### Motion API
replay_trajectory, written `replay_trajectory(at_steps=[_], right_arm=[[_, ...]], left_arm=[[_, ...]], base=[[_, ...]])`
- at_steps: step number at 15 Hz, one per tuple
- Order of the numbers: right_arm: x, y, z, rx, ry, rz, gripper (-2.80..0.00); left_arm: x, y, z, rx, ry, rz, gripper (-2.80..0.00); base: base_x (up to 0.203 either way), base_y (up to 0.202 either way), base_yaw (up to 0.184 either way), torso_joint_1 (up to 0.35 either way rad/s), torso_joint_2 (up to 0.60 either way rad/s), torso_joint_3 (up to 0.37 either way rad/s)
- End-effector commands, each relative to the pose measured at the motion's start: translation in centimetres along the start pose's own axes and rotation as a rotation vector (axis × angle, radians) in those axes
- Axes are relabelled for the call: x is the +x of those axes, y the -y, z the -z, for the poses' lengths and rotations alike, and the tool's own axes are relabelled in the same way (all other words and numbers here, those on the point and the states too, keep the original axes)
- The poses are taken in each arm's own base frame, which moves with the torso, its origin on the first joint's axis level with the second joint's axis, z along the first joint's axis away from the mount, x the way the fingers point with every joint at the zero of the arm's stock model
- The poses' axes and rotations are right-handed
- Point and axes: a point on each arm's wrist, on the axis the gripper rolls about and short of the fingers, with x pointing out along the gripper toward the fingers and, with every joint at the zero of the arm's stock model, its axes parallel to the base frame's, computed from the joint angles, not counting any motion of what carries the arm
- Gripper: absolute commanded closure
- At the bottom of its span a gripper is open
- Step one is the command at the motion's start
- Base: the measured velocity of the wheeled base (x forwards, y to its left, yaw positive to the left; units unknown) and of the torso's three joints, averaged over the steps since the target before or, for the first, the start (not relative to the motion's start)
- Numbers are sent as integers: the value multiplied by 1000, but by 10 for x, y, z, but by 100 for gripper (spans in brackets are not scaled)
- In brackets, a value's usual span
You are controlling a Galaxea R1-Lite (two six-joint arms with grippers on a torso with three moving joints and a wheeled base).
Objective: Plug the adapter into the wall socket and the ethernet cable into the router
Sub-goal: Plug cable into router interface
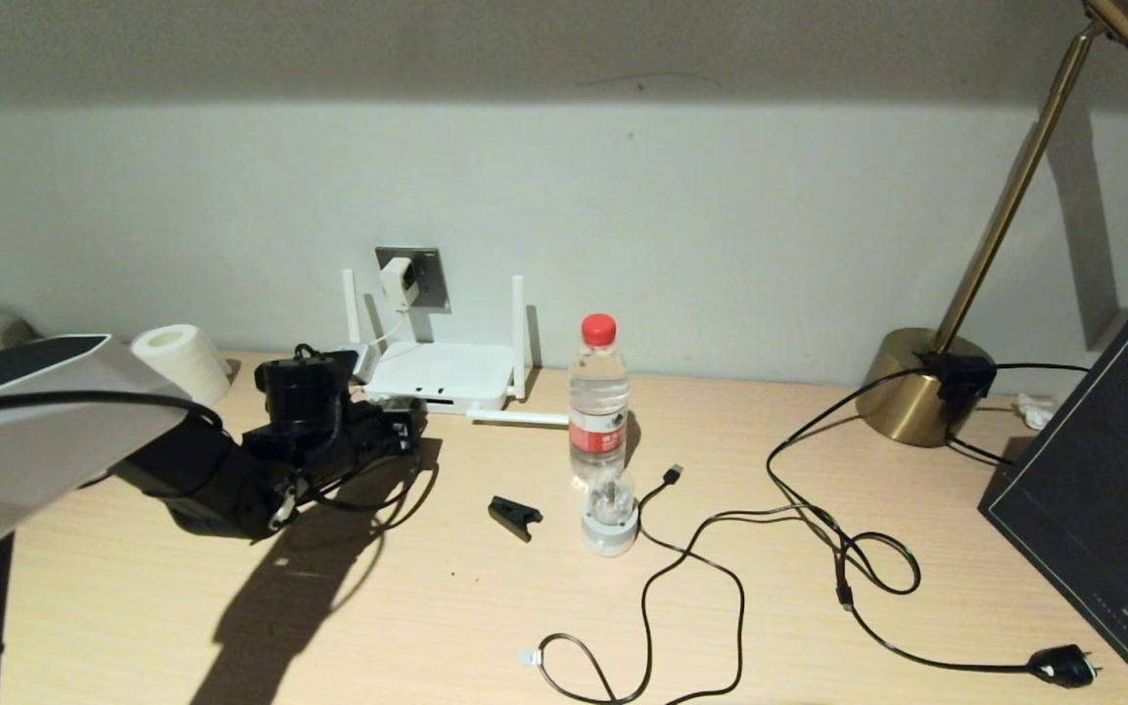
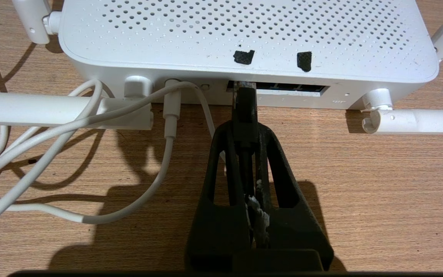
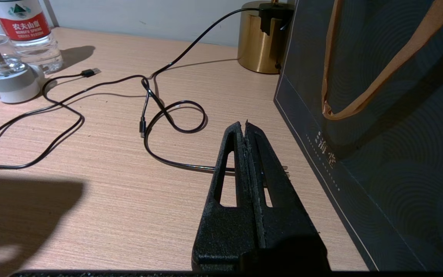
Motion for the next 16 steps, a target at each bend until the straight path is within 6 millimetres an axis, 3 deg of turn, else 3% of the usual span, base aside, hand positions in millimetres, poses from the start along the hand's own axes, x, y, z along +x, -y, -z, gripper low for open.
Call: replay_trajectory(at_steps=[1,16], right_arm=[[2,0,9,0,-33,-1,0],[2,0,10,0,-35,-3,0]], left_arm=[[2,0,0,0,6,1,0],[1,0,2,0,4,-10,0]], base=[[0,0,0,0,0,0],[0,0,0,0,0,0]])
